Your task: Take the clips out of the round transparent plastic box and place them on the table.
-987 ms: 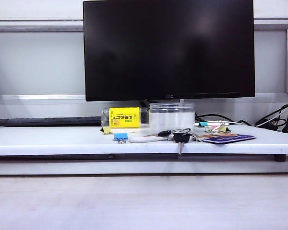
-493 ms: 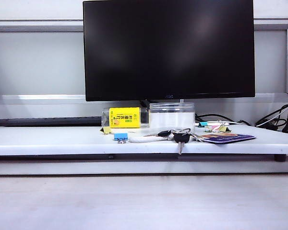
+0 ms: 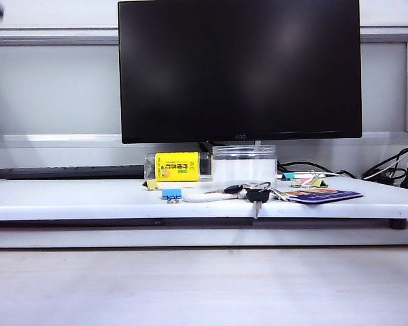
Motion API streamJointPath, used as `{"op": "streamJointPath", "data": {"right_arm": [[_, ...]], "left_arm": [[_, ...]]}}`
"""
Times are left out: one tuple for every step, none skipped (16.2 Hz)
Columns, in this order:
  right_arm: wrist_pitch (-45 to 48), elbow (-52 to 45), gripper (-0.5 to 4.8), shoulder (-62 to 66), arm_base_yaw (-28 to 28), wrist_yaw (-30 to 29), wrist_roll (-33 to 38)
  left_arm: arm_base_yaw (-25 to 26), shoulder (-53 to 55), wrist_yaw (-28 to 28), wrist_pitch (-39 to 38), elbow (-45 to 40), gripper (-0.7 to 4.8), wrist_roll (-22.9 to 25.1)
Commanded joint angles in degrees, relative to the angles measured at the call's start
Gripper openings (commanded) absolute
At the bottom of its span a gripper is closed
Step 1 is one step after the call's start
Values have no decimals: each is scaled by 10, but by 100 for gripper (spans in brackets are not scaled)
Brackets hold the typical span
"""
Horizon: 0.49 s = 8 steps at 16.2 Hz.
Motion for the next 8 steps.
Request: {"op": "streamJointPath", "data": {"right_arm": [[139, -38, -6, 0, 0, 1, 43], [189, -57, -6, 0, 0, 1, 43], [233, -77, -6, 0, 1, 1, 43], [259, -96, -6, 0, 0, 3, 43], [267, -110, -6, 0, 0, 5, 43], [268, -126, -6, 0, 0, 14, 43], [269, -144, -6, 0, 0, 19, 43], [271, -159, -6, 0, 1, 28, 43]], "left_arm": [[0, 0, 2, 101, -57, 11, -48], [0, 0, 5, 152, -81, -6, -66], [0, 0, 4, 208, -107, -6, -79], [0, 0, 1, 246, -127, -6, -80], [0, 0, -6, 263, -140, -6, -79], [0, 0, -19, 265, -150, -6, -75], [0, 0, -30, 265, -158, -6, -73], [0, 0, -38, 265, -169, -6, -73]]}}
